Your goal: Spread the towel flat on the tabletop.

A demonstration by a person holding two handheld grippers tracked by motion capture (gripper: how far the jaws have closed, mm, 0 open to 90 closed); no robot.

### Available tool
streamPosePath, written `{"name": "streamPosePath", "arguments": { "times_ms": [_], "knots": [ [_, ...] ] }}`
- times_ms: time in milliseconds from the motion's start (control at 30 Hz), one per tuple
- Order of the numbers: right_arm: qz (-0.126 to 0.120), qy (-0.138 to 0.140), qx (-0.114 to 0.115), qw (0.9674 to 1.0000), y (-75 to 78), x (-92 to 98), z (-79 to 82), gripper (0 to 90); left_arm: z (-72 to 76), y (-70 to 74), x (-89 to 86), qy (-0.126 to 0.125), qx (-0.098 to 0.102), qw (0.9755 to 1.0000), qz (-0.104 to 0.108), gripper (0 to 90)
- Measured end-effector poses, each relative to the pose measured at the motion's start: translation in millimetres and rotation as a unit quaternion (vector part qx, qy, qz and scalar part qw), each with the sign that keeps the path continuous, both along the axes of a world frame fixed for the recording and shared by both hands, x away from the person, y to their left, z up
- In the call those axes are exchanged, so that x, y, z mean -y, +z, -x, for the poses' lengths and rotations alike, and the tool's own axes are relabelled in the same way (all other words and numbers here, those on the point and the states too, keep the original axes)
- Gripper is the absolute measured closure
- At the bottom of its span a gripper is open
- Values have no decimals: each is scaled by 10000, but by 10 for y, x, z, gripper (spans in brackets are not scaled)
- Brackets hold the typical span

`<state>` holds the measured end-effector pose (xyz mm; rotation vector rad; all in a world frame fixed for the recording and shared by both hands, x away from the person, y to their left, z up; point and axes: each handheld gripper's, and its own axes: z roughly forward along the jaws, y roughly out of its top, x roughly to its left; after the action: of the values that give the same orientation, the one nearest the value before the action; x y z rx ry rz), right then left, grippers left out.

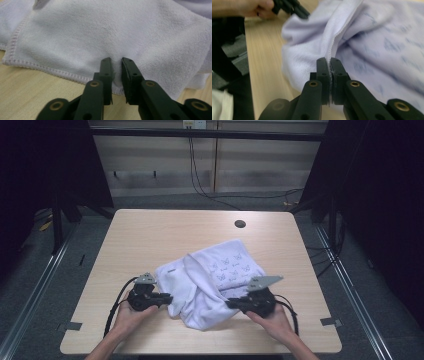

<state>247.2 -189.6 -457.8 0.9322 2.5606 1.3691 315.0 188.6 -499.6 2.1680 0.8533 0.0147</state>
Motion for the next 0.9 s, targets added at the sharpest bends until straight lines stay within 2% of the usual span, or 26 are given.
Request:
{"name": "streamPosePath", "arguments": {
  "times_ms": [67, 100, 133, 167, 233, 300, 333, 367, 433, 500, 567, 600, 633, 700, 733, 800, 833, 867, 900],
  "knots": [
    [79, -122, -50, 9999, -37, 233, 161, 867, 8, 8, 0, 27, -2, 10000, -54, 844],
    [264, -224, -135, 9993, -95, 386, 286, 867, 12, 11, -10, 31, -21, 10000, -70, 856],
    [264, -224, -135, 9993, -95, 386, 286, 867, 19, 14, -26, 76, -41, 9999, -81, 856],
    [346, -264, -220, 9988, -145, 466, 353, 866, 24, 16, -50, 66, -78, 9999, -73, 858],
    [663, -419, -279, 9965, -222, 601, 458, 865, 38, 14, -95, 60, -163, 9998, 10, 862],
    [546, -525, -375, 9964, -211, 701, 482, 843, 48, 16, -126, -55, -178, 9998, 110, 862],
    [487, -541, -349, 9967, -203, 719, 472, 791, 60, 24, -136, -24, -207, 9995, 245, 860],
    [399, -657, -310, 9966, -182, 729, 450, 701, 66, 60, -152, -5, -182, 9993, 333, 851],
    [265, -687, -238, 9970, -135, 701, 389, 631, 74, 155, -190, 13, -19, 9983, 590, 838],
    [119, -723, -122, 9972, -72, 630, 309, 570, 44, 219, -253, 100, 99, 9971, 746, 813],
    [-7, -651, 30, 9979, 9, 473, 132, 551, -8, 221, -310, 214, 140, 9968, 759, 793],
    [-61, -620, 63, 9980, 28, 412, 63, 536, -86, 195, -393, 418, 136, 9955, 838, 779],
    [-61, -620, 63, 9980, 28, 412, 63, 536, -86, 195, -393, 418, 136, 9955, 838, 777],
    [-163, -554, 73, 9983, 53, 283, -82, 521, -187, 149, -474, 627, 90, 9937, 928, 763],
    [-167, -488, 164, 9985, 76, 171, -236, 509, -242, 121, -507, 737, 45, 9928, 947, 731],
    [-218, -503, 159, 9984, 79, 142, -299, 509, -359, 91, -548, 786, 30, 9926, 921, 717],
    [-320, -479, 142, 9982, 71, 107, -402, 508, -398, 78, -555, 838, 70, 9916, 985, 708],
    [-437, -425, 49, 9981, 40, 52, -544, 493, -446, 52, -573, 841, 22, 9905, 1088, 689],
    [-437, -425, 49, 9981, 40, 52, -544, 493, -446, 52, -573, 841, 22, 9905, 1088, 674]
  ]
}}
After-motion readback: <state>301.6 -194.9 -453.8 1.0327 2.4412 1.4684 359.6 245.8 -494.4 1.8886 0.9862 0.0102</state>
